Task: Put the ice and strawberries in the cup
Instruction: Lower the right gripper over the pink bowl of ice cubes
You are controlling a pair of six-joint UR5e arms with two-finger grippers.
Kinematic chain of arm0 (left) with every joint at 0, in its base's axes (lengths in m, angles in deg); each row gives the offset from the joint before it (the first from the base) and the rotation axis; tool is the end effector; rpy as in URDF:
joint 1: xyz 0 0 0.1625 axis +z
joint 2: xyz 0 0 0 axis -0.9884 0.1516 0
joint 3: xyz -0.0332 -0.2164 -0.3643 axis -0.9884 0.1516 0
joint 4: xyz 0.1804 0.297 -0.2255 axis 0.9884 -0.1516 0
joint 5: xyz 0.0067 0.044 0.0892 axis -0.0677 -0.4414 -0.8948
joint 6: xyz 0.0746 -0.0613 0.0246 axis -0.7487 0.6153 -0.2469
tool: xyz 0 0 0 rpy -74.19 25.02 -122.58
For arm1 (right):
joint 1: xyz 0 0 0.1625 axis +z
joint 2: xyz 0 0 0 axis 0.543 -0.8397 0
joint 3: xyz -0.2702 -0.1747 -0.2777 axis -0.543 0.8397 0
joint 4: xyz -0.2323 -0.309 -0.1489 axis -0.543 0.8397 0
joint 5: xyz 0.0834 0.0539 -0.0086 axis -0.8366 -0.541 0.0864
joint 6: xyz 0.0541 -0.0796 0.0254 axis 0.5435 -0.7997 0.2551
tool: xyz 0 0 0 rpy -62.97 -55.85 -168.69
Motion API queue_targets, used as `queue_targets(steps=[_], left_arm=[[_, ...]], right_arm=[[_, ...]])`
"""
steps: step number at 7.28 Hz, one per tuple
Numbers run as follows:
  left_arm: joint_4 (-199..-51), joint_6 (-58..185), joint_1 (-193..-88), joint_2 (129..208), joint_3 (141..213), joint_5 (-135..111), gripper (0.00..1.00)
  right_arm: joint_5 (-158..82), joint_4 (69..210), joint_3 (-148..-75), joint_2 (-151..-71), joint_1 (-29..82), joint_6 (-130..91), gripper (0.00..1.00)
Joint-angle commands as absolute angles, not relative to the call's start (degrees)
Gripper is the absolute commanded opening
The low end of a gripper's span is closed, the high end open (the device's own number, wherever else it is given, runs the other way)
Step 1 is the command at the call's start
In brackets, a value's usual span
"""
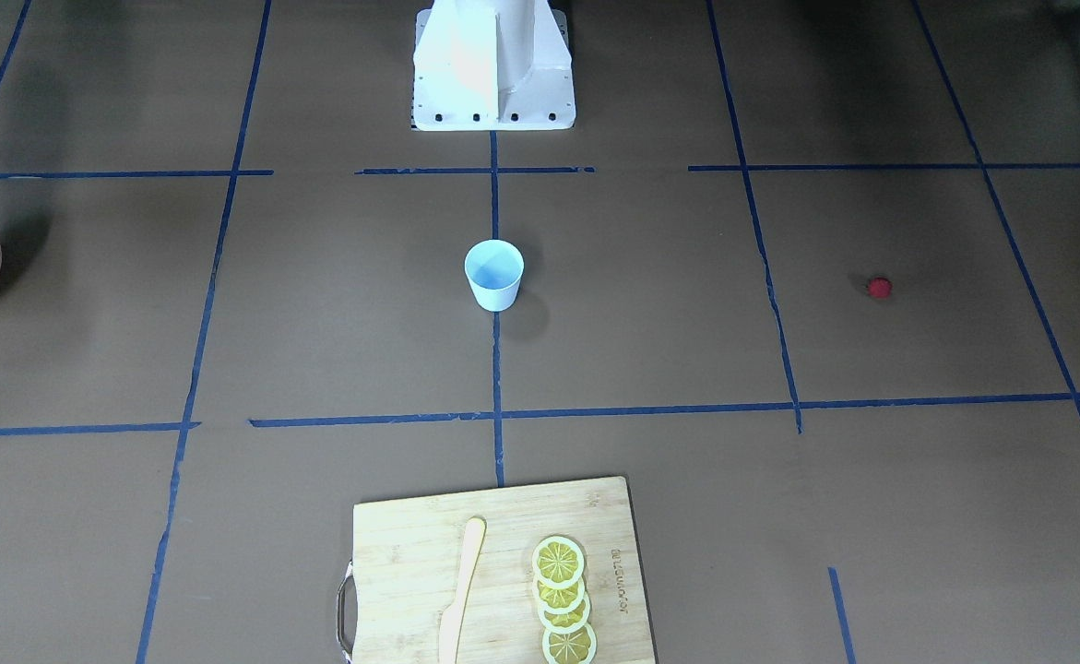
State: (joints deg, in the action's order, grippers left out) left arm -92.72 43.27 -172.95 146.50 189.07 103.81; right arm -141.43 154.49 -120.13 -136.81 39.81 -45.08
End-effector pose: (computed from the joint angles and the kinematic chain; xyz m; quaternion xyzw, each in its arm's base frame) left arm -0.0737 -0.4700 0.5734 0.0624 0.3983 0.0450 0.9140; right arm -0.0634 -0.4523 0.6197 0.0088 -0.3153 -0.2247 0.9220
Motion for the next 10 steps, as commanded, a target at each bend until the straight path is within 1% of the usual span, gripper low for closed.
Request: queue_targets(steps=[1,7,10], left_arm=[[-92.69,43.27,-172.95,146.53,189.18,103.81,1.0],[-92.69,43.27,-172.95,146.62,189.27,103.81,1.0],[-92.69,43.27,-172.95,146.62,189.27,103.9,1.0]], right_arm=[[-141.23,154.49,-118.77,-136.25,38.39,-45.23,0.7],[-141.05,154.4,-115.43,-134.58,37.25,-45.49,0.69],[-141.05,154.4,-115.34,-134.57,37.25,-45.4,0.67]])
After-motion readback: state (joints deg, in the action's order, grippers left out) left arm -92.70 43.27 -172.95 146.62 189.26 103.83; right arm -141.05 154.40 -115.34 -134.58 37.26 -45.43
